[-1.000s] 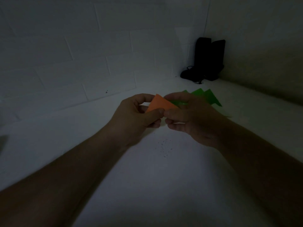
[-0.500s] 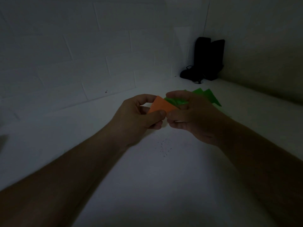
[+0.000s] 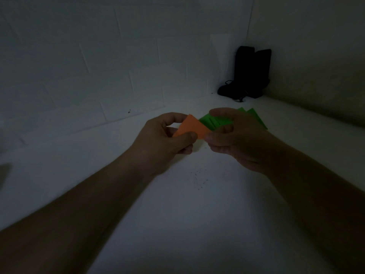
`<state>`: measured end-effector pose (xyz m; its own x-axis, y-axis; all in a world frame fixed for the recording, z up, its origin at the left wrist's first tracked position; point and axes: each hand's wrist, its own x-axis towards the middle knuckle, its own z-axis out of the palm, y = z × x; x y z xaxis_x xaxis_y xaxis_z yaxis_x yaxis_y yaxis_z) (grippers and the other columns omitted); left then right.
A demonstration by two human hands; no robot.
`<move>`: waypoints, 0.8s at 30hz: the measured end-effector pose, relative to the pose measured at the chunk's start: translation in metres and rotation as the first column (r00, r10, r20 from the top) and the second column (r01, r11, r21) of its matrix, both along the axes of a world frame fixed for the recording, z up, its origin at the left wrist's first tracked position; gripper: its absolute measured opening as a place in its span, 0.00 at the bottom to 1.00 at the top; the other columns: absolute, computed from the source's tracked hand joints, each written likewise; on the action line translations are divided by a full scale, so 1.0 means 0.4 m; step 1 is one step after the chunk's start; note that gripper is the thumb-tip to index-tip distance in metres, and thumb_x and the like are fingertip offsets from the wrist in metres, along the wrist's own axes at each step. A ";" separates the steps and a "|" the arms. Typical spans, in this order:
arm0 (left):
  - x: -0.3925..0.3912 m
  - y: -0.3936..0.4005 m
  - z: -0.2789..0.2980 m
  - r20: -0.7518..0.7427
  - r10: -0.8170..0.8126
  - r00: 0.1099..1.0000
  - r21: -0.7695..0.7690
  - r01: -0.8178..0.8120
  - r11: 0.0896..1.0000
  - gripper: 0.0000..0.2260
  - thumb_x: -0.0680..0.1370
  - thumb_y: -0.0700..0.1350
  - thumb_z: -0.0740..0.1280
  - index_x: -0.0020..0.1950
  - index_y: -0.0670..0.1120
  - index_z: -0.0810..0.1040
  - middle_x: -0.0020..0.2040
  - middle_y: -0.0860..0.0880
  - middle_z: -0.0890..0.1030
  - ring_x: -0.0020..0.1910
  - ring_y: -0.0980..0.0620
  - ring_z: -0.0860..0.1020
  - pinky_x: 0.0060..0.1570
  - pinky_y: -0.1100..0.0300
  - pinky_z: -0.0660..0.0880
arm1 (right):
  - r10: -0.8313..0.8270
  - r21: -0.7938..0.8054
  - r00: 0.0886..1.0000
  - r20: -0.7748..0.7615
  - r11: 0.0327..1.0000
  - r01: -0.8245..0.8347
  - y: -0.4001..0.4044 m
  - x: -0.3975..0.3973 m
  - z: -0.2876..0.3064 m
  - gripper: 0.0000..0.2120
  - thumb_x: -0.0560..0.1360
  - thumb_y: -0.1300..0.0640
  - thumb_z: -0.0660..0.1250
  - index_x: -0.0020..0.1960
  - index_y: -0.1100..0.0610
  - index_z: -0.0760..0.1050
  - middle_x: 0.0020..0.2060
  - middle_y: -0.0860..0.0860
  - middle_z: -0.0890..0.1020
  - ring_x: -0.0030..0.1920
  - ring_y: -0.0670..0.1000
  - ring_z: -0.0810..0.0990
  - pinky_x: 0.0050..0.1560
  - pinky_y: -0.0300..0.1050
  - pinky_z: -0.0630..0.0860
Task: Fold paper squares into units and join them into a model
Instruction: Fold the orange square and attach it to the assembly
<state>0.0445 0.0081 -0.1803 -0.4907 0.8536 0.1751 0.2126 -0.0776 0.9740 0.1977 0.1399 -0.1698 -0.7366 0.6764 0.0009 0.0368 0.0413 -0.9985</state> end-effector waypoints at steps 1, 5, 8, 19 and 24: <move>0.000 0.000 0.000 -0.010 0.002 1.000 -0.003 -0.002 1.000 0.14 0.76 0.37 0.75 0.60 0.48 0.81 0.41 0.41 0.86 0.38 0.46 0.85 0.50 0.50 0.84 | -0.002 0.022 1.000 0.013 1.000 0.001 0.004 0.001 -0.004 0.33 0.70 0.71 0.75 0.70 0.53 0.71 0.35 0.52 0.84 0.42 0.50 0.86 0.48 0.49 0.84; 0.001 -0.002 -0.004 -0.117 0.017 0.993 -0.026 -0.020 0.999 0.14 0.75 0.39 0.76 0.58 0.50 0.81 0.40 0.44 0.87 0.38 0.47 0.85 0.52 0.46 0.84 | 0.051 0.080 0.995 0.080 0.995 -0.057 0.009 0.001 -0.010 0.34 0.71 0.69 0.76 0.71 0.49 0.69 0.38 0.51 0.87 0.43 0.50 0.87 0.48 0.48 0.84; 0.003 -0.001 -0.005 -0.139 0.029 0.990 -0.027 -0.033 0.999 0.14 0.75 0.39 0.76 0.57 0.51 0.81 0.40 0.45 0.87 0.38 0.47 0.86 0.53 0.45 0.83 | 0.064 0.068 0.994 0.085 0.995 -0.070 0.008 0.001 -0.008 0.32 0.72 0.71 0.74 0.69 0.50 0.71 0.40 0.52 0.87 0.44 0.51 0.87 0.46 0.47 0.84; 0.015 -0.006 0.000 -0.212 0.024 0.977 -0.100 -0.046 0.994 0.26 0.70 0.40 0.80 0.63 0.59 0.77 0.43 0.50 0.86 0.40 0.51 0.86 0.45 0.53 0.85 | 0.047 0.140 0.994 0.098 0.988 -0.060 -0.014 -0.005 -0.013 0.36 0.70 0.70 0.76 0.73 0.54 0.69 0.34 0.59 0.83 0.38 0.55 0.81 0.48 0.54 0.83; 0.015 -0.008 0.012 -0.214 0.019 0.977 -0.148 -0.052 0.988 0.30 0.71 0.41 0.80 0.68 0.59 0.74 0.42 0.51 0.85 0.32 0.58 0.81 0.37 0.64 0.81 | 0.055 0.148 0.993 0.102 0.986 -0.070 -0.013 -0.008 -0.015 0.36 0.70 0.71 0.75 0.73 0.53 0.68 0.34 0.57 0.83 0.38 0.55 0.81 0.51 0.63 0.82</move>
